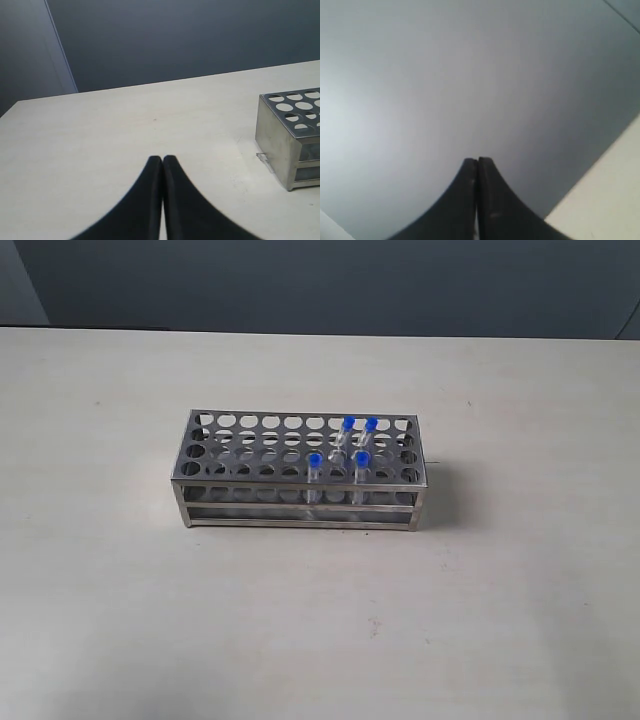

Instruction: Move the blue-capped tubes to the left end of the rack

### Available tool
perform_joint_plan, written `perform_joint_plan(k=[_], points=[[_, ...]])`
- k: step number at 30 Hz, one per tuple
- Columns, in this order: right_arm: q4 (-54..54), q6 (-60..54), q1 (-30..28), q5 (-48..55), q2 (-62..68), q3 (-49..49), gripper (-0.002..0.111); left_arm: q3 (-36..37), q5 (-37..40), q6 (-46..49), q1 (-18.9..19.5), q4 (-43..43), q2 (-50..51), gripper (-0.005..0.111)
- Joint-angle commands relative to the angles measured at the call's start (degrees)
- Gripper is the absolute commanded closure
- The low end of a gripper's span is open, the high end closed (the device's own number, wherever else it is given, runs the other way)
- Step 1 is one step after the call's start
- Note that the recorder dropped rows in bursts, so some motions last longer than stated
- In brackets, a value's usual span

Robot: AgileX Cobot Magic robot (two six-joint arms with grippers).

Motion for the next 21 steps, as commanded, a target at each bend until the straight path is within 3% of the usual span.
perform_joint_plan(k=[1,8,12,18,21], points=[[-18.0,-0.5,-0.1,-13.3,0.4,-3.6,0.108,-0.2,-0.1,0.0,-0.3,0.1,-0.3,0.106],[-37.4,-11.1,-0.1,-4.3,17.0,-24.2,0.108,-0.2,-0.1,0.0,-0.3,0.1,-0.3,0.106],[-55.2,-10.2,0.0,-4.5,31.2,-34.6,0.108,-0.2,-0.1,0.0,-0.3,0.1,-0.3,0.106],[-76.3,10.0,0.9,-18.2,49.4,-34.1,0.108,-0.2,-0.1,0.0,-0.3,0.1,-0.3,0.106],[-75.3,10.4,4.9,-22.3,57.3,-29.7,0.108,-0.2,-0.1,0.0,-0.3,0.1,-0.3,0.106]])
